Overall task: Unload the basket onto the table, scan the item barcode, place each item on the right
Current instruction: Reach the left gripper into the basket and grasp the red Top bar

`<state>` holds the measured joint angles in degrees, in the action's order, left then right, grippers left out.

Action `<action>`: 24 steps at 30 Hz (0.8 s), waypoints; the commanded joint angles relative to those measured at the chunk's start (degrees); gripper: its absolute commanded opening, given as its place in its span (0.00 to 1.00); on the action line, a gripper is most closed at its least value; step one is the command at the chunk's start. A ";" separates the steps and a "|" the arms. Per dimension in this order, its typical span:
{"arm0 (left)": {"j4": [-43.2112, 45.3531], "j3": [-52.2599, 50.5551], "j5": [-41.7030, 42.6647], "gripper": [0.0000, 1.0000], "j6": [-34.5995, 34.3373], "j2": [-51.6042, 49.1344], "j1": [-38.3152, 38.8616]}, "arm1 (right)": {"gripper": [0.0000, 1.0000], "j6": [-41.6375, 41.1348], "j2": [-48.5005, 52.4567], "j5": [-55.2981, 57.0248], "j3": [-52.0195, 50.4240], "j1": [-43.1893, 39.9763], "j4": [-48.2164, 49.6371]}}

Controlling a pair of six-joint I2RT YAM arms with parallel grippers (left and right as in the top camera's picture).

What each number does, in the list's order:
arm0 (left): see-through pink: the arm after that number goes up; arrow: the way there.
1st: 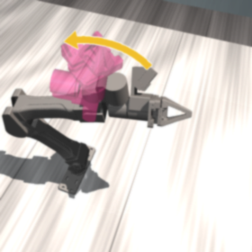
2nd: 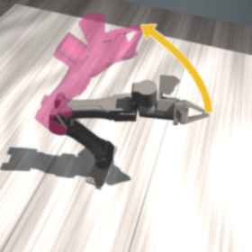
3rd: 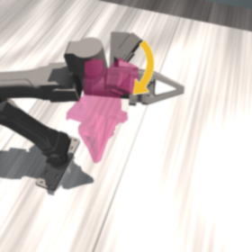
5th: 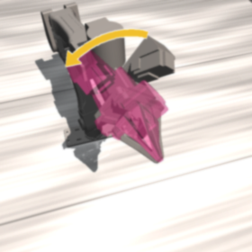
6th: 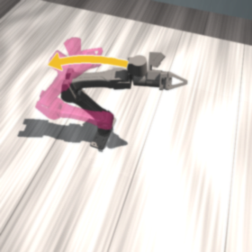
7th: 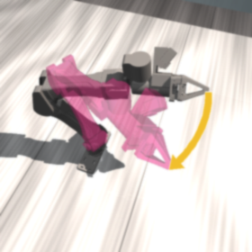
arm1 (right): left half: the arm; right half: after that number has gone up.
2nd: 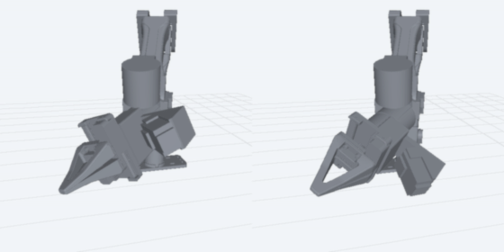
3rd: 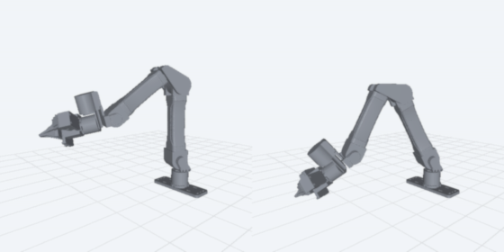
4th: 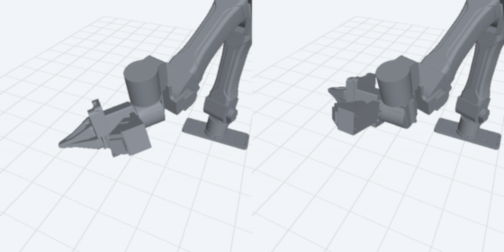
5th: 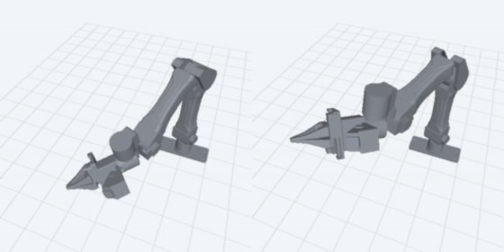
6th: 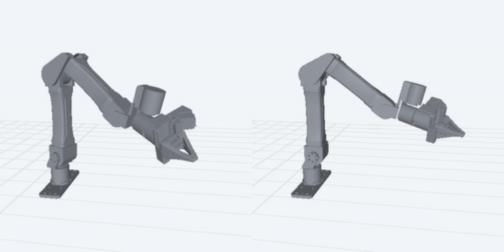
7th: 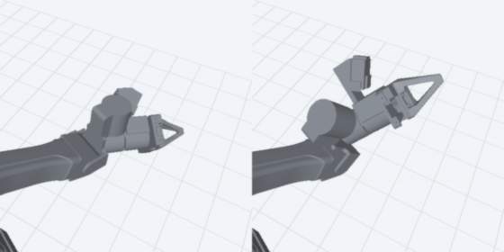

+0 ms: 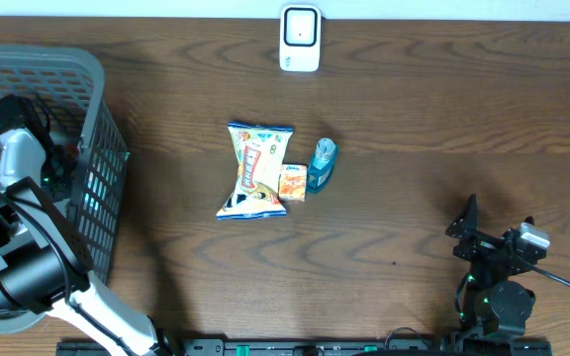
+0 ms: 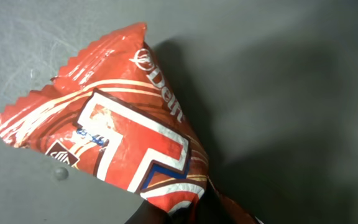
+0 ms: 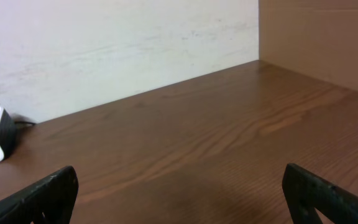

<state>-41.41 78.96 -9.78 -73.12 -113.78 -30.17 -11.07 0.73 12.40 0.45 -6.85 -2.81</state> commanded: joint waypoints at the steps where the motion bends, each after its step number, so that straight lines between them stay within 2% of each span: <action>1: -3.13 -0.79 1.79 0.07 5.11 -0.59 -0.46 | 0.99 0.63 -0.20 0.11 -0.13 -0.28 -0.22; 13: -4.46 -0.61 1.60 0.07 14.64 25.90 -4.15 | 0.99 0.63 -0.20 0.11 -0.15 -0.28 -0.22; 17: -7.50 -0.61 1.88 0.07 14.60 33.53 -3.98 | 0.99 0.63 -0.20 0.11 -0.15 -0.28 -0.22; 22: -14.16 -0.61 6.10 0.07 14.67 40.63 -2.43 | 0.99 0.63 -0.20 0.11 -0.13 -0.28 -0.22; 24: -16.44 -0.61 8.13 0.07 16.90 42.69 -0.87 | 0.99 0.63 -0.20 0.11 -0.15 -0.28 -0.22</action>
<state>-55.59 78.15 -5.58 -59.53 -74.13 -33.17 -11.07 0.73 12.38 0.45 -6.85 -2.81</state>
